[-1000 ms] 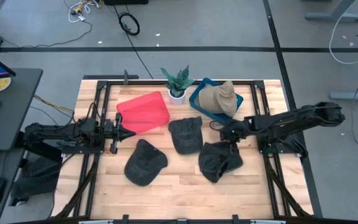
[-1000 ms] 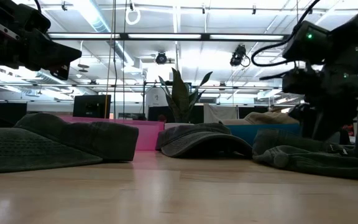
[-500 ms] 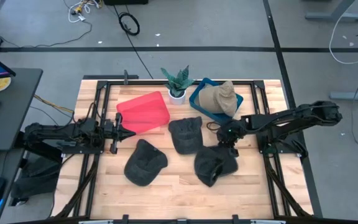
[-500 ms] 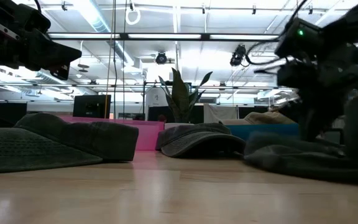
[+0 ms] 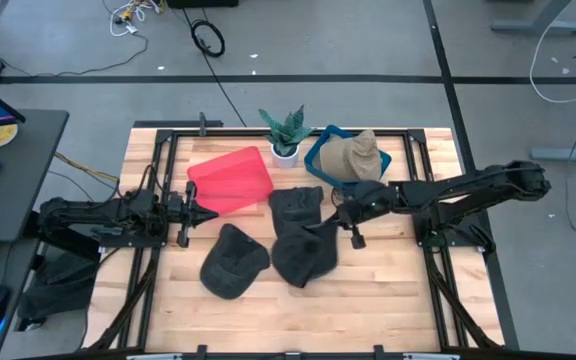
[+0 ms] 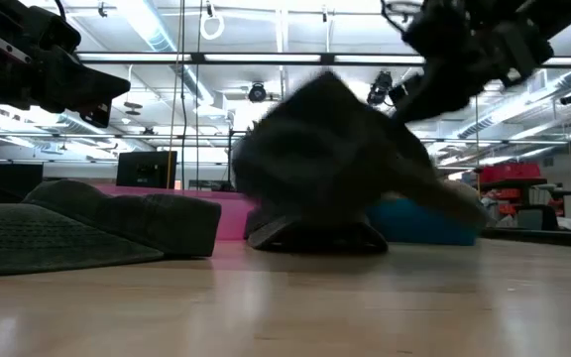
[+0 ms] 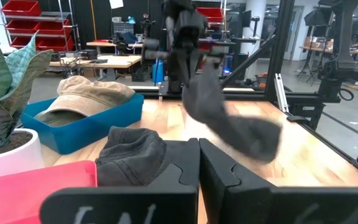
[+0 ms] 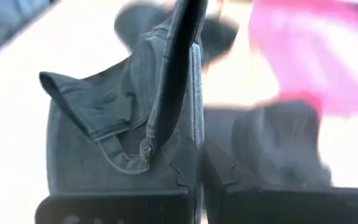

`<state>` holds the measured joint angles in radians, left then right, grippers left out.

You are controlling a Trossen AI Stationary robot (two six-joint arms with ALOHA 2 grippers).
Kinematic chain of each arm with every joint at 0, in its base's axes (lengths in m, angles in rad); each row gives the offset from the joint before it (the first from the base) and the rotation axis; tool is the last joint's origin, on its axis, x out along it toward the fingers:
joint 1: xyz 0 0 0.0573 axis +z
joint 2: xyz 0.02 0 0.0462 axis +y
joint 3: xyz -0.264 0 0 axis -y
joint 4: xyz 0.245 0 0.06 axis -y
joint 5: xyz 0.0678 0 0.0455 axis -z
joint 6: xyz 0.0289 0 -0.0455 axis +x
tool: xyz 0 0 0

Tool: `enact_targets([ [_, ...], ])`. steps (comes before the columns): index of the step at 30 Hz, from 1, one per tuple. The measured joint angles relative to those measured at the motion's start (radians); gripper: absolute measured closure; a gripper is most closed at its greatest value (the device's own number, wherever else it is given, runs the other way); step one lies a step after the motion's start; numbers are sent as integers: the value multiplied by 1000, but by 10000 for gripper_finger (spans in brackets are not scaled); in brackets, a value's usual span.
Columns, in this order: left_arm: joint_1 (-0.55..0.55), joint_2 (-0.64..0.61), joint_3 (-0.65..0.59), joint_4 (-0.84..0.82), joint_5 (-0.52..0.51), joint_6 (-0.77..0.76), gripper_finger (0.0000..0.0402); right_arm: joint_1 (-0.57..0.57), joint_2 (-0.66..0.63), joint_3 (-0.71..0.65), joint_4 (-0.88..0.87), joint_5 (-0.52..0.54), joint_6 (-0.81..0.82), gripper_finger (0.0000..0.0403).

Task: Pick & Place hat
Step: Put the right black cap into the pink bin

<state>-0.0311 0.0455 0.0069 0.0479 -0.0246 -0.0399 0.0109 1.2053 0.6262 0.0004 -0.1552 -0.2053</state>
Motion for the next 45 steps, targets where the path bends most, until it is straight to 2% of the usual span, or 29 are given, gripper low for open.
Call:
enact_targets([
  [6, 0, 0, 0, 0, 0, 0, 399, -1, -16, 0, 320, 7, 71, 402],
  [8, 0, 0, 0, 0, 0, 0, 399, -1, -25, -10, 443, -27, 104, 402],
  [12, 0, 0, 0, 0, 0, 0, 399, 0, -27, -61, 767, -98, 203, 403],
  [18, 0, 0, 0, 0, 0, 0, 399, -1, -27, -175, 1268, -71, 375, 403],
  [21, 0, 0, 0, 0, 0, 0, 399, -1, -27, -212, 1426, -70, 432, 403],
  [38, 0, 0, 0, 47, 0, 0, 399, -2, -27, -239, 1441, -70, 457, 401],
  [45, 0, 0, 0, 198, 0, -1, 399, -2, -27, -239, 1437, -62, 458, 401],
])
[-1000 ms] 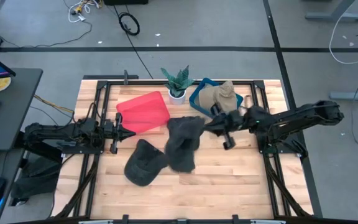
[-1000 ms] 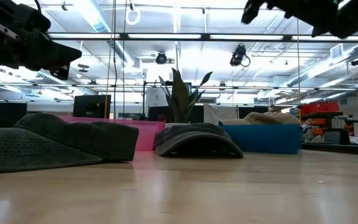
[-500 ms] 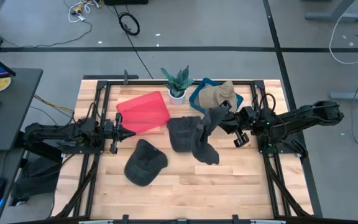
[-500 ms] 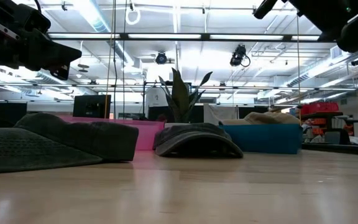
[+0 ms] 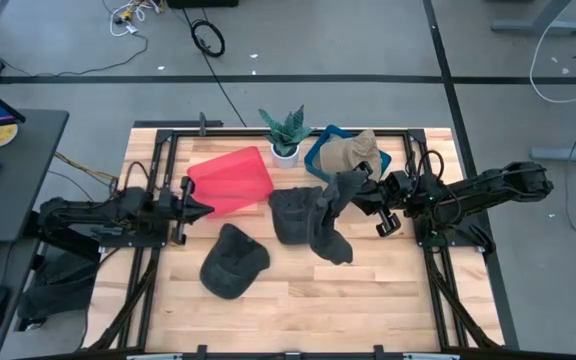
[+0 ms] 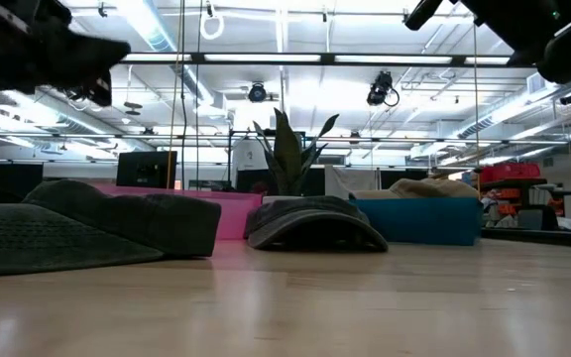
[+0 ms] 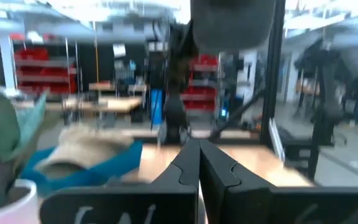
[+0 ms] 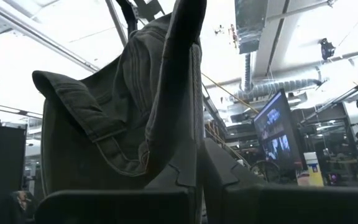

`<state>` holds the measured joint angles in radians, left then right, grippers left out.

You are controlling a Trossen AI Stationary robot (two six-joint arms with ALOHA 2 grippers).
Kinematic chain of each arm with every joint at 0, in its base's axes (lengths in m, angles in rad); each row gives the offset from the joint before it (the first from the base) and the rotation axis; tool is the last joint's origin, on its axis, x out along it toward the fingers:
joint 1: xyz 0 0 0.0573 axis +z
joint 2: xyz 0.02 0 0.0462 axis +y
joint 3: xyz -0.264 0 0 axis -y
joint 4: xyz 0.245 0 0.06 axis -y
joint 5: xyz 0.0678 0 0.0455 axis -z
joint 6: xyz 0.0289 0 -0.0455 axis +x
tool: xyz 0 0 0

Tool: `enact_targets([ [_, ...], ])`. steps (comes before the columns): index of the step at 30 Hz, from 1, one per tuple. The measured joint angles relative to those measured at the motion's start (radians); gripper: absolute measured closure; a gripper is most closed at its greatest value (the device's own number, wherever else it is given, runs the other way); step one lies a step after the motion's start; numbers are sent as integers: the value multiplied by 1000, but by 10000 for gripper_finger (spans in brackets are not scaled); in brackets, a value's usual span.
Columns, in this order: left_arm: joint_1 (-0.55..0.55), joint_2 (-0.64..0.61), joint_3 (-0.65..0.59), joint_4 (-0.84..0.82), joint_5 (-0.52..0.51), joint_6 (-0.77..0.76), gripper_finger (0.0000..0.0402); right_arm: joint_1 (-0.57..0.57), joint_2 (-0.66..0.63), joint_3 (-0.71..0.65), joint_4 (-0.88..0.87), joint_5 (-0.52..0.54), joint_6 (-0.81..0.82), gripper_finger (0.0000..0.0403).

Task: Pick & Place hat
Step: Put the right black cap into the pink bin

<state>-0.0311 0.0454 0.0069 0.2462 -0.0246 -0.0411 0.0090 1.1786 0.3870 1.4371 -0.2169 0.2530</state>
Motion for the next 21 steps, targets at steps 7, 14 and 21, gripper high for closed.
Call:
enact_targets([
  [7, 0, 0, 0, 179, 0, -109, 399, 0, 0, 0, -48, 2, -10, 401],
  [14, 0, 0, 0, 211, -46, -171, 399, 0, 0, 0, -64, 19, 2, 401],
  [21, -1, 1, 0, 247, -35, -217, 399, 1, 0, 0, -41, 19, 47, 401],
])
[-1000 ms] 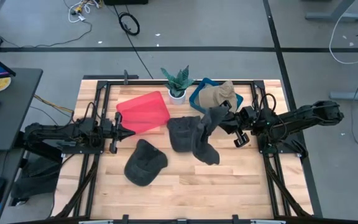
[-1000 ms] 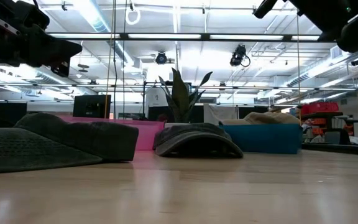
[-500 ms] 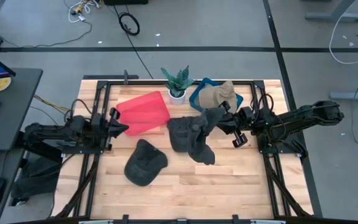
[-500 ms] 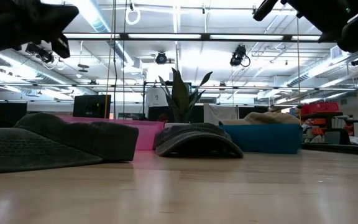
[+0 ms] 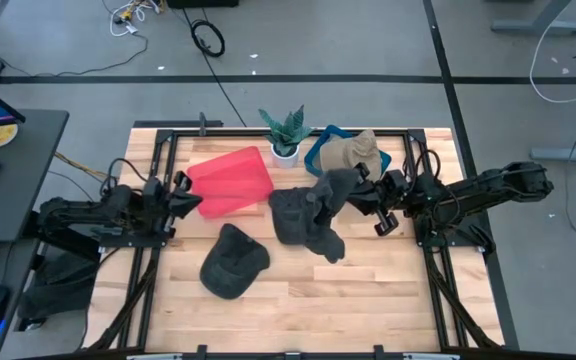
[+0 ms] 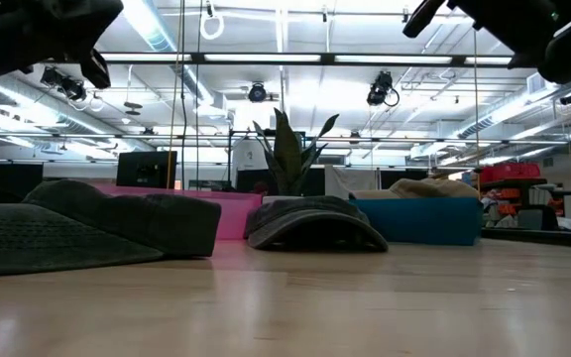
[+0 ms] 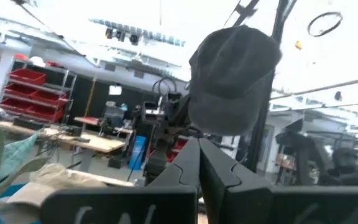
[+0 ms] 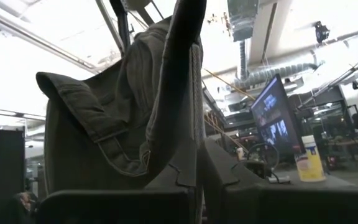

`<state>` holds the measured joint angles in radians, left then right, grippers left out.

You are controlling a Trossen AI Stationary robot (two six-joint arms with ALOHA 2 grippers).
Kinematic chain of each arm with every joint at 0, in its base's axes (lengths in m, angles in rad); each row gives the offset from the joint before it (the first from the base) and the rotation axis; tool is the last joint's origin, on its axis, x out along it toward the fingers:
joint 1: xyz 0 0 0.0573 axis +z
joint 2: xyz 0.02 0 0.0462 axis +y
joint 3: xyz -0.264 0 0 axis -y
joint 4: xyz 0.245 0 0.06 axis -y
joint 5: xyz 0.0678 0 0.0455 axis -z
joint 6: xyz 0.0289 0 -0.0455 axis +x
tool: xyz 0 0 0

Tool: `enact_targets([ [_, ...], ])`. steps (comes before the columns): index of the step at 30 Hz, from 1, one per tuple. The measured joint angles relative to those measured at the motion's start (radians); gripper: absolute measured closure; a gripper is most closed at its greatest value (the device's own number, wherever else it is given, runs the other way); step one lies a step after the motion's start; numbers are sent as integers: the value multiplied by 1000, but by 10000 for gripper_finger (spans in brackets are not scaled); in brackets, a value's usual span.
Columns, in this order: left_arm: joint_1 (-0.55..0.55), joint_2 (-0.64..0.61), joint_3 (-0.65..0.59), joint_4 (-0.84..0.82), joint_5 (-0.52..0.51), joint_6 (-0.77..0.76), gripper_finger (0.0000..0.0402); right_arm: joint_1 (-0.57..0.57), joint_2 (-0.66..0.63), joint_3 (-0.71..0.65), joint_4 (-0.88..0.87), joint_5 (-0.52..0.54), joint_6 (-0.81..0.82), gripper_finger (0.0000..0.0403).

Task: Pick & Place hat
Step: Put the right black cap into the pink bin

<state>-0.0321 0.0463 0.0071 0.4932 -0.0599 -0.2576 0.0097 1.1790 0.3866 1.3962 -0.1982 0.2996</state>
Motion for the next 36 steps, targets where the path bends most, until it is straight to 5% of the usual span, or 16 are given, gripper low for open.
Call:
enact_targets([
  [13, -95, 114, 0, 291, 40, -11, 399, 0, 0, 0, 19, 0, 5, 401],
  [21, -124, 320, 17, 427, -32, 51, 399, 0, 0, 0, 22, -1, 18, 401],
  [30, -139, 608, 199, 430, 120, 115, 399, 0, 0, 0, 26, -3, 20, 401],
  [36, -202, 809, 327, 428, 127, 250, 399, 0, 0, 1, 27, -17, 33, 401],
])
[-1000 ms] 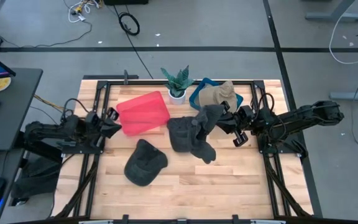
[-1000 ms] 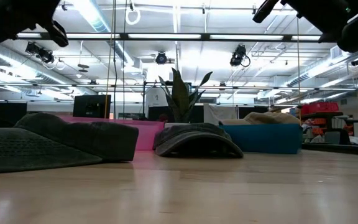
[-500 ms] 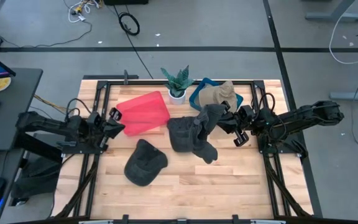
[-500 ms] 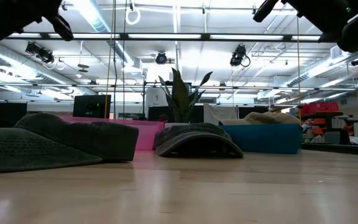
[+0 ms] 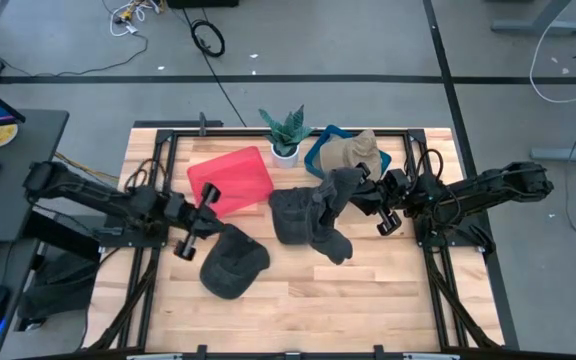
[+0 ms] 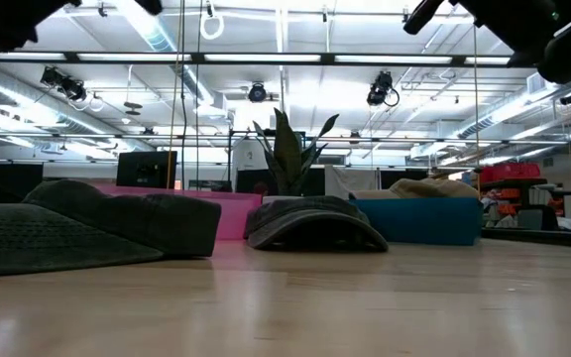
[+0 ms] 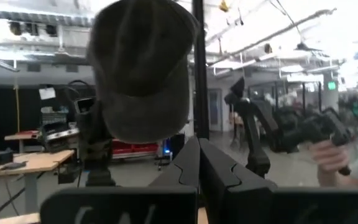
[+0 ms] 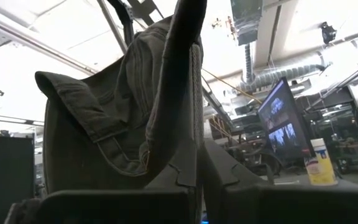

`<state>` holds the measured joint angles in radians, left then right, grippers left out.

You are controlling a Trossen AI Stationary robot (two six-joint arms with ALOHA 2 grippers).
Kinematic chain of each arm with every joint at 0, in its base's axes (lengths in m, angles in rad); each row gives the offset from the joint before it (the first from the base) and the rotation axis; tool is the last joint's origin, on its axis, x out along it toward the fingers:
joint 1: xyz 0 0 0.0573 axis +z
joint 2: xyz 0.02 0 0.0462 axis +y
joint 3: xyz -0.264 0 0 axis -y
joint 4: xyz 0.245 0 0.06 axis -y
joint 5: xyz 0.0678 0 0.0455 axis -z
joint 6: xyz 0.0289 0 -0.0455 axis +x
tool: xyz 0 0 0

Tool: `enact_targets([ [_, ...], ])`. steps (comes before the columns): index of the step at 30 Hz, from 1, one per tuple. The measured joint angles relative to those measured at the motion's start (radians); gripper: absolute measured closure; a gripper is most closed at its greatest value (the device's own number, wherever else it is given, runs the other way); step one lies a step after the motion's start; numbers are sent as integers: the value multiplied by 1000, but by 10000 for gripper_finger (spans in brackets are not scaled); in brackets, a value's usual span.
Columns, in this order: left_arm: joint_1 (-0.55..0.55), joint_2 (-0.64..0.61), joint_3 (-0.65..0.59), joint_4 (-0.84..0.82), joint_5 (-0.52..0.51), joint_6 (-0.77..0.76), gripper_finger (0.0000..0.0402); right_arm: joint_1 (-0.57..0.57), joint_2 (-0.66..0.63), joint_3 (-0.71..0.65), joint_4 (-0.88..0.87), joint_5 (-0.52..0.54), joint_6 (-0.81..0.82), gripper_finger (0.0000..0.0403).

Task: Pick & Place hat
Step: Put the right black cap into the pink bin

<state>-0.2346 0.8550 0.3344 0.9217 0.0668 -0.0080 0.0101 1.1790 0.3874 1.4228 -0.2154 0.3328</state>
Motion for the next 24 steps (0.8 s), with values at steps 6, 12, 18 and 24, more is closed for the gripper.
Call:
enact_targets([
  [6, -50, 131, 87, -1, -17, 167, 399, 0, 0, 0, 17, -13, 25, 401],
  [12, -91, 211, 120, 1, -182, 299, 399, 4, 0, 2, 43, -37, 29, 401],
  [18, -118, 245, 120, 34, -305, 379, 399, 39, 0, 34, 13, -42, 24, 401],
  [24, -146, 246, 121, 39, -245, 455, 399, 78, 0, 81, -64, -56, -27, 401],
])
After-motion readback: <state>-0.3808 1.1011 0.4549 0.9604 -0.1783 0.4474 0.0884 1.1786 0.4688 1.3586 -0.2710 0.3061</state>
